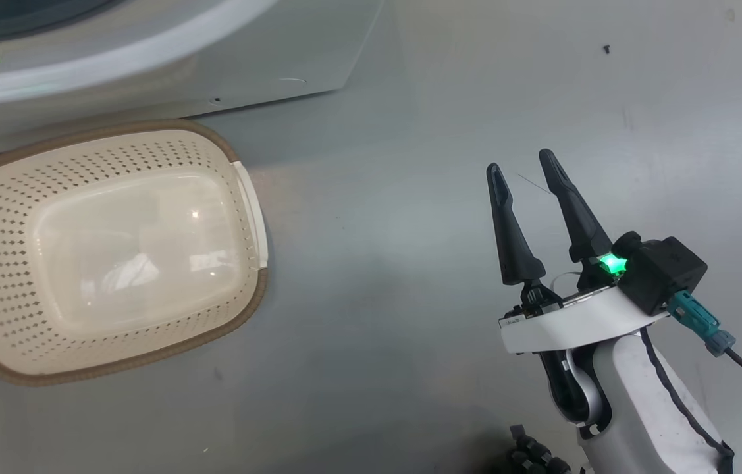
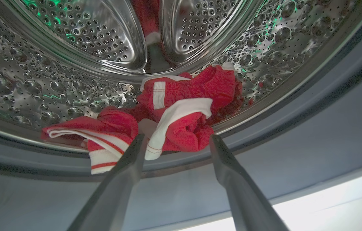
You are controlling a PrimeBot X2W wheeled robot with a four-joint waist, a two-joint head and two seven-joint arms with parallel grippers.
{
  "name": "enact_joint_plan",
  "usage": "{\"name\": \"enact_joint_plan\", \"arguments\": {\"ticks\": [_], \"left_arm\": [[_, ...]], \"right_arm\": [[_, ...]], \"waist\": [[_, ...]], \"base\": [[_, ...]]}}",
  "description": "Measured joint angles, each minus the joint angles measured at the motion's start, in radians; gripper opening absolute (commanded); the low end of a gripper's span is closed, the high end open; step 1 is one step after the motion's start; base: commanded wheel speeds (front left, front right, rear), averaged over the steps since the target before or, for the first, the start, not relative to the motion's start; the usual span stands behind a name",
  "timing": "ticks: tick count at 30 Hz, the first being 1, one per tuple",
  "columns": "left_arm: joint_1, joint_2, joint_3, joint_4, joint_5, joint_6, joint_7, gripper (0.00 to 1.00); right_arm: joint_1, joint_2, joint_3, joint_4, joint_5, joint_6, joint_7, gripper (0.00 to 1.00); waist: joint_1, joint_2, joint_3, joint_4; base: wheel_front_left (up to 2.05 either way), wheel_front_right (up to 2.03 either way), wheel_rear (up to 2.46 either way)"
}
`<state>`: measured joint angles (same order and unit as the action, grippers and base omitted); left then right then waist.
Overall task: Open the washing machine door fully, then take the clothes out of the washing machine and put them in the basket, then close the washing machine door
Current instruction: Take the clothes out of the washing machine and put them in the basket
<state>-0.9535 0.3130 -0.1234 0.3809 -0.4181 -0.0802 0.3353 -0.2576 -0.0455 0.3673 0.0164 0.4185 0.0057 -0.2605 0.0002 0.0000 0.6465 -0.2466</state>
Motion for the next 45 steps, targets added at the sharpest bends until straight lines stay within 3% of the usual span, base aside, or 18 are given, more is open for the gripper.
{"name": "enact_joint_plan", "arguments": {"ticks": [20, 30, 31, 33, 45], "left_arm": [[-0.228, 0.115, 0.033, 0.097, 0.008, -0.022, 0.058, 1.0], [-0.261, 0.145, 0.022, 0.197, 0.025, -0.014, 0.158, 1.0], [-0.261, 0.149, 0.023, 0.207, 0.028, -0.007, 0.167, 0.73], [-0.263, 0.153, 0.021, 0.215, 0.036, 0.002, 0.177, 0.0], [-0.274, 0.131, 0.005, 0.234, 0.041, 0.003, 0.148, 0.0]], "right_arm": [[-0.073, 0.001, 0.094, -0.017, 0.101, -0.018, 0.0, 1.0], [-0.085, 0.001, 0.096, -0.018, 0.103, -0.018, 0.0, 1.0], [-0.086, 0.001, 0.098, -0.018, 0.105, -0.018, 0.0, 1.0], [-0.09, 0.001, 0.098, -0.018, 0.109, -0.018, 0.0, 1.0], [-0.101, 0.001, 0.094, -0.003, 0.106, -0.027, 0.0, 1.0]], "waist": [[-0.0001, 0.0, 0.137, -0.156], [-0.0002, 0.0, 0.151, -0.177], [-0.0002, 0.0, 0.15, -0.178], [-0.0002, 0.0, 0.149, -0.179], [-0.0001, 0.0, 0.133, -0.171]], "base": [[0.0, 0.0, 0.0], [0.0, 0.0, 0.0], [0.0, 0.0, 0.0], [0.0, 0.0, 0.0], [0.0, 0.0, 0.0]]}}
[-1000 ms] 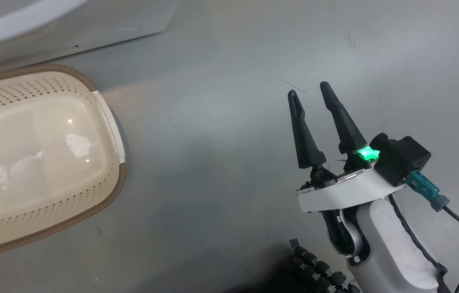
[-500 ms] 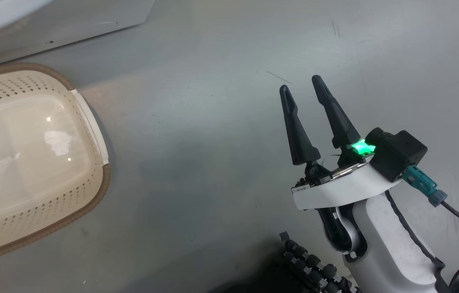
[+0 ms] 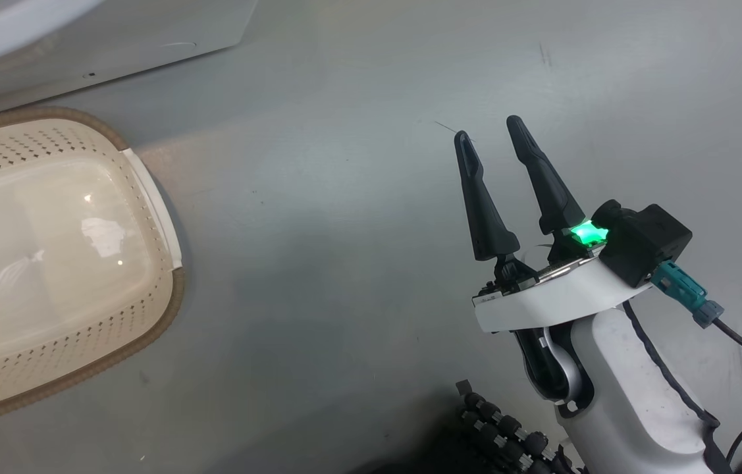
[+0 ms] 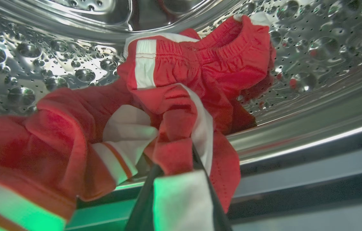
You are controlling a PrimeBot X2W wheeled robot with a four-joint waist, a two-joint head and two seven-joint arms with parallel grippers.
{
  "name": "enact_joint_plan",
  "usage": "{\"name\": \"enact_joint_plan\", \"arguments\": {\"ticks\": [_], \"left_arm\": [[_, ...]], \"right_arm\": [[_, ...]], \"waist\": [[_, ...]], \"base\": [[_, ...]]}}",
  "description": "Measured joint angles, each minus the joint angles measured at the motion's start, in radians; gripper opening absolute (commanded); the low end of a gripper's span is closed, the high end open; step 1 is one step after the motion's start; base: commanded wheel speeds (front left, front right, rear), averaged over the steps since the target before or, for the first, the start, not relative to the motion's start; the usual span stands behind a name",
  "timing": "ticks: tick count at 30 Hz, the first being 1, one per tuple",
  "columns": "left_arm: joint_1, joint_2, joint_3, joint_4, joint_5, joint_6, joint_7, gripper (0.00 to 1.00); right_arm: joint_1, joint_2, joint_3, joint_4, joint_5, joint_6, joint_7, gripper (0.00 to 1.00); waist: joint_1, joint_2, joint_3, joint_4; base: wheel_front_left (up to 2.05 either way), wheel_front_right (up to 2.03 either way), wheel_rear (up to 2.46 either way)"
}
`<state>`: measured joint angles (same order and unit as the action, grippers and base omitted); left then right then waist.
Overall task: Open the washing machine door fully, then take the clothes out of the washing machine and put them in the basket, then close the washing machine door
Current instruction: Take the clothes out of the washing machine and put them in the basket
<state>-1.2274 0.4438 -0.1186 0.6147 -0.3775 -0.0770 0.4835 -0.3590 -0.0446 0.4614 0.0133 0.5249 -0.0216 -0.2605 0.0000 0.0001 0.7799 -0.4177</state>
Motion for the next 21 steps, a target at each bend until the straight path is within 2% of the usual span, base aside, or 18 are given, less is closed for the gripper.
{"name": "enact_joint_plan", "arguments": {"ticks": [13, 21], "left_arm": [[0.007, -0.061, -0.02, -0.015, 0.0, -0.009, -0.149, 0.0], [0.1, -0.111, -0.039, -0.047, 0.024, -0.012, -0.31, 0.0]], "right_arm": [[-0.001, 0.0, -0.024, 0.03, -0.061, 0.0, 0.0, 1.0], [-0.001, -0.001, -0.044, 0.061, -0.106, 0.0, 0.0, 1.0]], "waist": [[0.0, 0.0, -0.031, 0.045], [0.0, 0.0, -0.074, 0.084]], "base": [[0.0, 0.0, 0.0], [0.0, 0.0, 0.0]]}}
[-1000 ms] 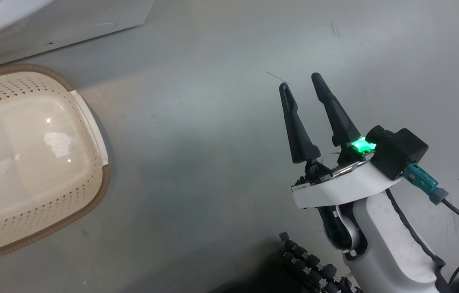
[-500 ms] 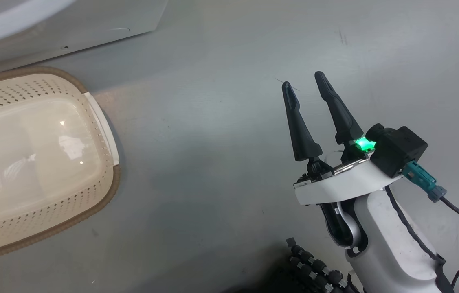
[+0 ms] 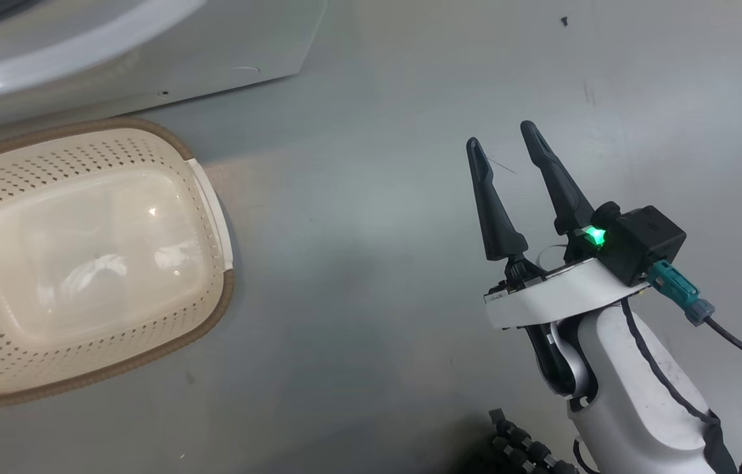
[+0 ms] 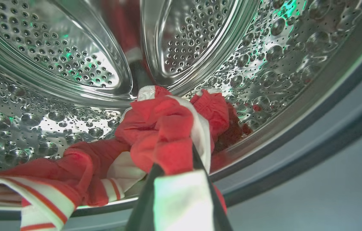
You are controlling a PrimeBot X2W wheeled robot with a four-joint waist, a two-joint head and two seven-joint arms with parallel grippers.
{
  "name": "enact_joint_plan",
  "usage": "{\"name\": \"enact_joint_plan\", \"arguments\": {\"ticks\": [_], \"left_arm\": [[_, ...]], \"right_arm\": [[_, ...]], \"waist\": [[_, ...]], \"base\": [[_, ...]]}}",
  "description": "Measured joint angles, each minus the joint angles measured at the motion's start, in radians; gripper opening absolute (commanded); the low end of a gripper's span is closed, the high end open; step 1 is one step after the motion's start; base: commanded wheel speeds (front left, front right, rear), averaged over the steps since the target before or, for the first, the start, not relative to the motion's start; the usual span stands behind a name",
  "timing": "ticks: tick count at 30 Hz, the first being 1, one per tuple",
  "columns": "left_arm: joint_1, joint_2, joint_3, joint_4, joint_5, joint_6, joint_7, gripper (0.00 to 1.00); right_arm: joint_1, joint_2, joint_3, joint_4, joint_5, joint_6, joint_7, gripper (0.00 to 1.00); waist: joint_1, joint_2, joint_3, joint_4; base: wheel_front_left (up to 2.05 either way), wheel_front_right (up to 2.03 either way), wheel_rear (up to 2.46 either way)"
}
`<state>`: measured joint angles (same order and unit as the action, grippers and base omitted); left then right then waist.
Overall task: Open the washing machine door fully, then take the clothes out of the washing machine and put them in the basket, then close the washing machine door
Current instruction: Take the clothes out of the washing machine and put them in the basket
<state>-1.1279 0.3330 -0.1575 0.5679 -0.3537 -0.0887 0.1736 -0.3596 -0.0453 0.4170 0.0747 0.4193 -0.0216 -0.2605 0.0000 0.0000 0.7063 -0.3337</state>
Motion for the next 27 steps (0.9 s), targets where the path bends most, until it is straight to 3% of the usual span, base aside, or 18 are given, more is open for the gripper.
{"name": "enact_joint_plan", "arguments": {"ticks": [19, 27], "left_arm": [[0.307, -0.154, 0.033, -0.095, -0.003, 0.097, -0.401, 0.0], [0.383, -0.162, 0.037, -0.173, 0.007, 0.12, -0.424, 0.0]], "right_arm": [[0.102, -0.001, -0.06, 0.078, -0.091, 0.012, 0.0, 1.0], [0.133, -0.001, -0.063, 0.088, -0.106, 0.02, 0.0, 1.0]], "waist": [[0.0, 0.0, -0.2, 0.099], [0.0, 0.0, -0.289, 0.132]], "base": [[0.0, 0.0, 0.0], [0.0, 0.0, 0.0]]}}
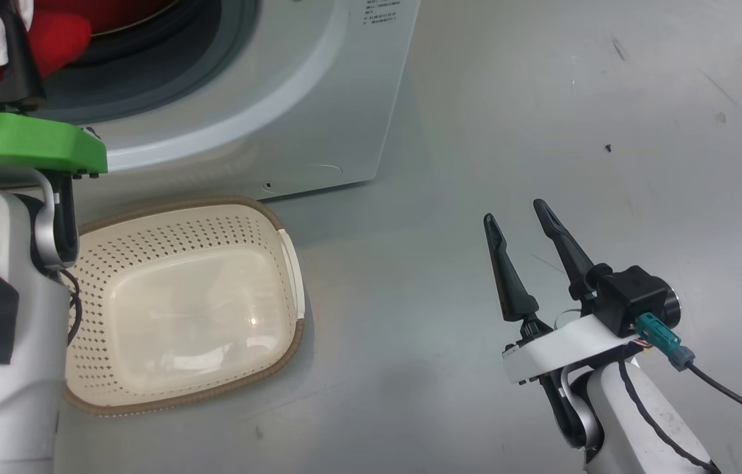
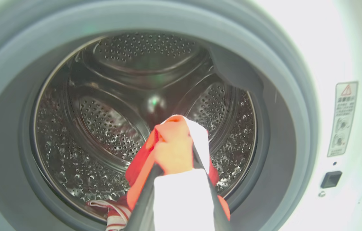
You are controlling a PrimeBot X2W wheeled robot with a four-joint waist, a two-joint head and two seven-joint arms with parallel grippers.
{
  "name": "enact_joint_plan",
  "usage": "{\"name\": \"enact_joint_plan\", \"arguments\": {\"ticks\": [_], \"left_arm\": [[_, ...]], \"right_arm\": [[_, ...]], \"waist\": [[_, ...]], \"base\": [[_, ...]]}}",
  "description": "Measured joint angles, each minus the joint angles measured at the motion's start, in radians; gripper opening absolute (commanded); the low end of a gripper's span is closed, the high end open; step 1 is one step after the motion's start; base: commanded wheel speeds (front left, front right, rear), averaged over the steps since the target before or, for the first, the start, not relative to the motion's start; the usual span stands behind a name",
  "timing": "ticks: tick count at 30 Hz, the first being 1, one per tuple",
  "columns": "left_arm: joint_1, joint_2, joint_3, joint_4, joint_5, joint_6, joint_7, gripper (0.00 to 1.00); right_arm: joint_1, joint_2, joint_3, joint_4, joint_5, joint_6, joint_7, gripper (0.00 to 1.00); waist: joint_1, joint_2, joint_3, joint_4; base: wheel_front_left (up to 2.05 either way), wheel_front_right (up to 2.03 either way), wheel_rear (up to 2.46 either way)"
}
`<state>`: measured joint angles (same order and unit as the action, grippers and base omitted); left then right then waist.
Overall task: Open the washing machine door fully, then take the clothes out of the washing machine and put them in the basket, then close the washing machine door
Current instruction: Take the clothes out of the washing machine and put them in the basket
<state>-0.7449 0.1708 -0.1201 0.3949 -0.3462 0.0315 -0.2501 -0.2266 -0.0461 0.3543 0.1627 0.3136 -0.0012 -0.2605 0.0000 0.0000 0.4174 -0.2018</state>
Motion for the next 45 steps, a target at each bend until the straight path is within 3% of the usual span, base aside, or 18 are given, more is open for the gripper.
{"name": "enact_joint_plan", "arguments": {"ticks": [19, 32, 45], "left_arm": [[0.192, -0.041, -0.015, -0.308, 0.062, 0.044, -0.007, 0.0], [0.462, -0.087, -0.016, -0.247, 0.023, 0.064, 0.011, 0.0], [0.477, -0.078, -0.013, -0.076, -0.03, 0.053, 0.103, 0.0]], "right_arm": [[0.072, -0.002, -0.02, 0.0, -0.007, 0.012, 0.0, 1.0], [0.073, -0.002, -0.015, -0.029, -0.011, 0.021, 0.0, 1.0], [0.048, -0.002, 0.024, -0.085, 0.004, 0.027, 0.0, 1.0]], "waist": [[0.0, 0.0, -0.116, 0.052], [0.0, 0.0, -0.079, 0.06], [0.0, 0.0, 0.042, 0.028]], "base": [[0.0, 0.0, 0.0], [0.0, 0.0, 0.0], [0.0, 0.0, 0.0]]}}
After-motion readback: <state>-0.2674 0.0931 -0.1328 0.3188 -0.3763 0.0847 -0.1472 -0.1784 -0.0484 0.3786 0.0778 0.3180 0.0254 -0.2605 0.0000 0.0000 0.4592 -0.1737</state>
